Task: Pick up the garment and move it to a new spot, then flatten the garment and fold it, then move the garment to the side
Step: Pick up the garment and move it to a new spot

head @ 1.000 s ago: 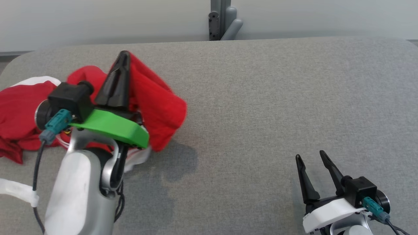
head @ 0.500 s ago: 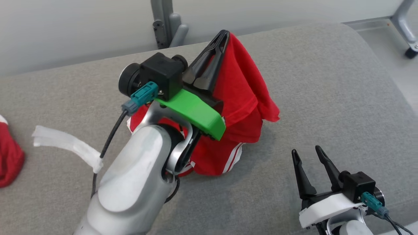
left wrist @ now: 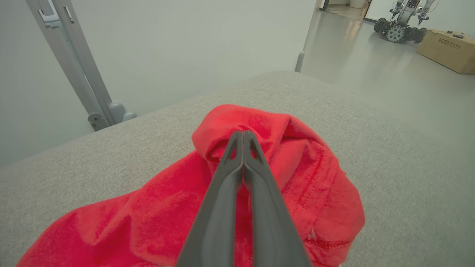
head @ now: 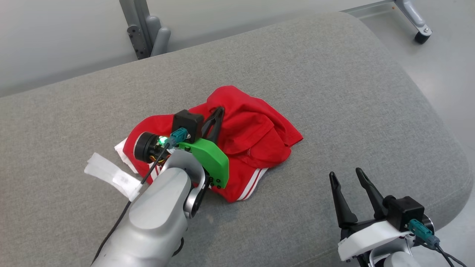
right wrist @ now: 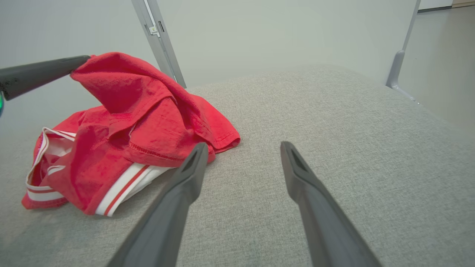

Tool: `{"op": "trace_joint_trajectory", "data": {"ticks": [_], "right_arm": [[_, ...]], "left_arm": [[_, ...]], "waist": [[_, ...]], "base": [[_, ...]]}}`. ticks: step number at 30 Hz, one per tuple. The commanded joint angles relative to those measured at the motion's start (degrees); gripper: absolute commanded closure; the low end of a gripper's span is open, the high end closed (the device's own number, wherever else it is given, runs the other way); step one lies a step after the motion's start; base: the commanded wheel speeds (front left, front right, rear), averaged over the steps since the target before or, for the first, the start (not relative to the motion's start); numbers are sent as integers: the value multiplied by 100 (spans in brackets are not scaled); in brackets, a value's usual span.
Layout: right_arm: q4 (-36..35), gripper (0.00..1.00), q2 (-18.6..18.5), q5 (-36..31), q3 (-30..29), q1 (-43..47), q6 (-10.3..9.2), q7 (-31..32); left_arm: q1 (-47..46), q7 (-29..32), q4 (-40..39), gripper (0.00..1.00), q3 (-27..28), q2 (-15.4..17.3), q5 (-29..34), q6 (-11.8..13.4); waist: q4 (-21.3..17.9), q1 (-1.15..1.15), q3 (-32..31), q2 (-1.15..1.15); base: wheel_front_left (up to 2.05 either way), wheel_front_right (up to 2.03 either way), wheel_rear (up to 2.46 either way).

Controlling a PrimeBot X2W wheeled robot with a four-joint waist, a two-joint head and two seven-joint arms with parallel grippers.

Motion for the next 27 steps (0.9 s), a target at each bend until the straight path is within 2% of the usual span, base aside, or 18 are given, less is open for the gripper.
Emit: {"op": "trace_joint_trajectory", "data": {"ticks": [1,2,3,4,5,11,14,20,23,25,27], "right_arm": [[-4,0,-11,42,-6,40,-6,-17],[-6,0,-10,20,-13,62,-6,-17],[-10,0,-10,-12,-30,82,-6,-17],[-17,0,-10,-41,-47,85,-6,-17],[-25,0,-10,-64,-65,78,-6,-17],[-239,0,-12,-332,-219,128,-6,-17],[-358,0,-14,-441,-313,161,-6,-16],[-712,0,-13,-853,-595,351,-6,-17],[-803,0,-24,-995,-718,506,-6,-16],[-849,0,-63,-1048,-780,585,-6,-17],[-875,0,-90,-1071,-869,695,-6,-16]], "left_arm": [[24,-114,126,100,-58,22,-107,-62],[19,-207,217,100,-97,21,-170,-94],[1,-293,287,62,-149,23,-219,-103],[-26,-375,326,15,-191,26,-286,-98],[-50,-463,341,0,-205,28,-348,-53],[162,-746,-22,0,-146,24,-404,184],[422,-769,-367,0,-26,127,-333,240],[1834,-758,-1920,0,502,718,28,517],[2648,-758,-2429,0,806,1080,332,699],[3176,-759,-2660,0,1074,1136,345,777],[3530,-759,-2853,0,1327,1184,443,753]], "waist": [[67,0,-14,62],[112,0,-23,62],[166,0,-31,62],[220,0,-36,62],[267,0,-54,62],[556,0,-236,62],[657,0,-326,62],[1015,0,-553,62],[1200,0,-669,62],[1321,0,-721,62],[1469,0,-761,62]], "base": [[0,0,0],[0,0,0],[0,0,0],[0,0,0],[0,0,0],[0,0,0],[0,0,0],[0,0,0],[0,0,0],[0,0,0],[0,0,0]]}}
